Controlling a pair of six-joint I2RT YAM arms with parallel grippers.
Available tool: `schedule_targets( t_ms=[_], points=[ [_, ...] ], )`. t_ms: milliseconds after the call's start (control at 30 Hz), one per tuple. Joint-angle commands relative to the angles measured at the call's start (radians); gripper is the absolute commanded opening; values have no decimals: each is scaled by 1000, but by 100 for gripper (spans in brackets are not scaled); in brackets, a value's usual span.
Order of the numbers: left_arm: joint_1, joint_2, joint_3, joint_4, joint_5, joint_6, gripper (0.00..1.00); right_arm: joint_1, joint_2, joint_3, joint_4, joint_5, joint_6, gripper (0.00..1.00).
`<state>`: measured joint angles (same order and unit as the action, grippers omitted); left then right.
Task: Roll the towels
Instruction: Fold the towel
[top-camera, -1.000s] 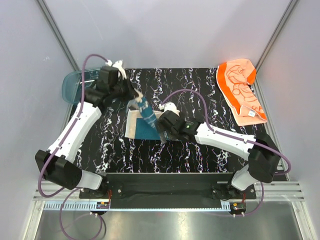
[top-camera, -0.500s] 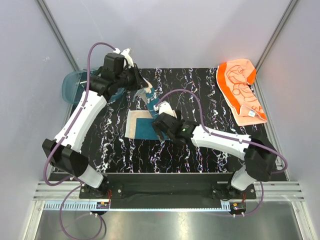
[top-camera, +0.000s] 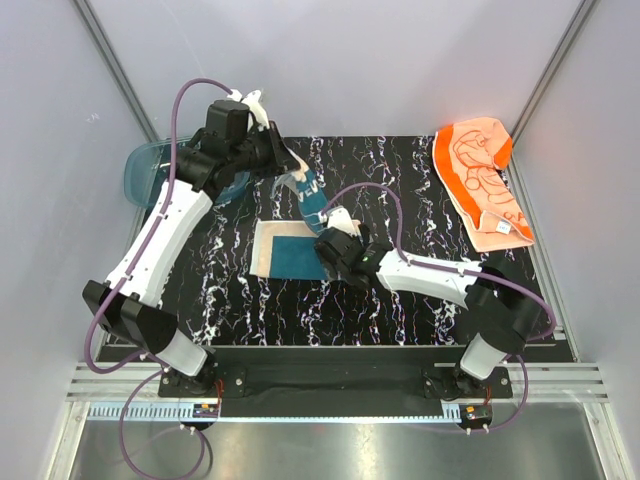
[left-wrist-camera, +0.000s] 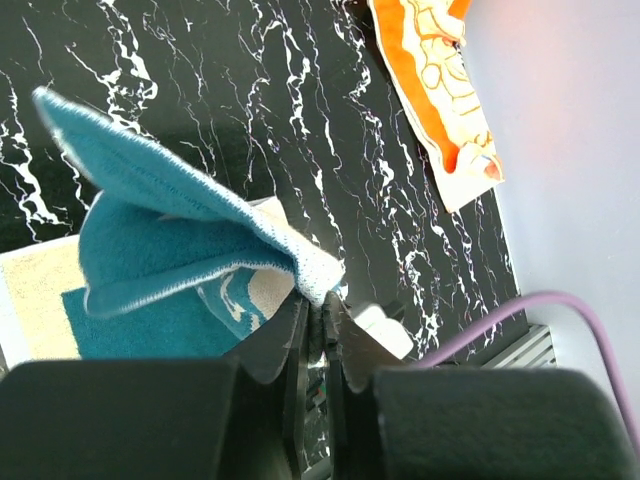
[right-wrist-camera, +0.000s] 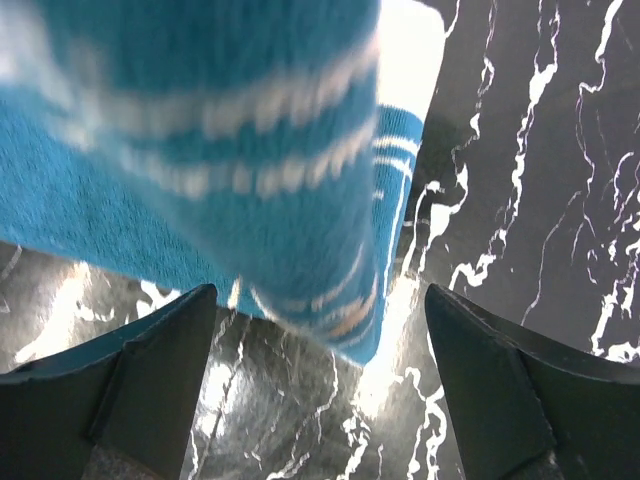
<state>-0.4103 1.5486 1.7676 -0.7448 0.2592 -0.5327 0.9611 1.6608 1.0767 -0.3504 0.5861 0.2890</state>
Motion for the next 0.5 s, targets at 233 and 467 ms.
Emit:
schedule_targets(
  t_ms=[233, 467],
  points=[
    [-22, -4, 65, 27, 31, -13, 11, -39, -3, 6, 120, 6, -11, 71],
    [-42, 18, 93, 33, 44, -15, 11, -85, -48, -31, 101, 26, 35, 2]
  ],
)
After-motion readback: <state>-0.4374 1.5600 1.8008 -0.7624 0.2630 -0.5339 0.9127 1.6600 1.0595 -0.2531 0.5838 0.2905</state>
